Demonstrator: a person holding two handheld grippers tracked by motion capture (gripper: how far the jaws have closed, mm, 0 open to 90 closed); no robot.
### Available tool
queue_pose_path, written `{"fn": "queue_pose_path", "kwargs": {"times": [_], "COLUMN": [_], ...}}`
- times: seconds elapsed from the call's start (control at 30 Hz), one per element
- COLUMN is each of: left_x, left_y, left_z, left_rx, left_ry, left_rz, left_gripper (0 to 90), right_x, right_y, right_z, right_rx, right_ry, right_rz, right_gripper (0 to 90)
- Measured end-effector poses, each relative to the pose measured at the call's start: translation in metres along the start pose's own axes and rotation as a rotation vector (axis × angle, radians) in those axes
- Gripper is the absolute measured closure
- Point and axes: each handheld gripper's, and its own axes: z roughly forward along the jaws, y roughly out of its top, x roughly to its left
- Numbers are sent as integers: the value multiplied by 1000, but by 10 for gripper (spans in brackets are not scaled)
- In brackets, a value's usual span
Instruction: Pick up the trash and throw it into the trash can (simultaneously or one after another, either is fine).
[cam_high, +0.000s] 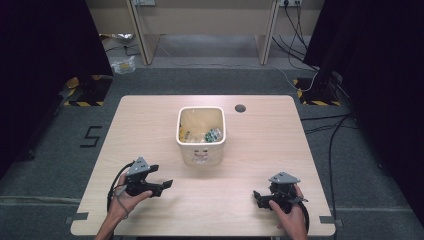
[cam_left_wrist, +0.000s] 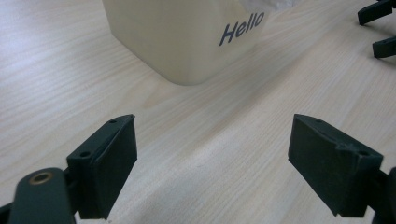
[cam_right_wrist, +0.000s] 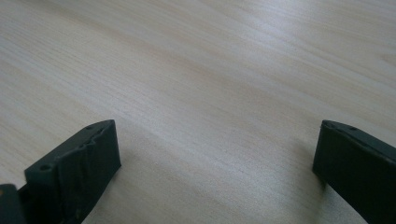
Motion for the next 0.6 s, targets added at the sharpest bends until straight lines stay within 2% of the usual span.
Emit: {"fn": "queue_pose_path", "kwargs": {"times": [0.27, 0.6], "left_x": [-2, -5], "left_y": [-11, -23], "left_z": [4, 7], "left_rx": [25, 81], "left_ry": [-1, 47], "left_rz": [0, 39], "left_gripper": [152, 152], "right_x": [0, 0], "right_y": [0, 0], "right_z": [0, 0], "right_rx": [1, 0], "right_ry": [0, 0], "right_rz": [0, 0], "right_gripper": [8, 8]}}
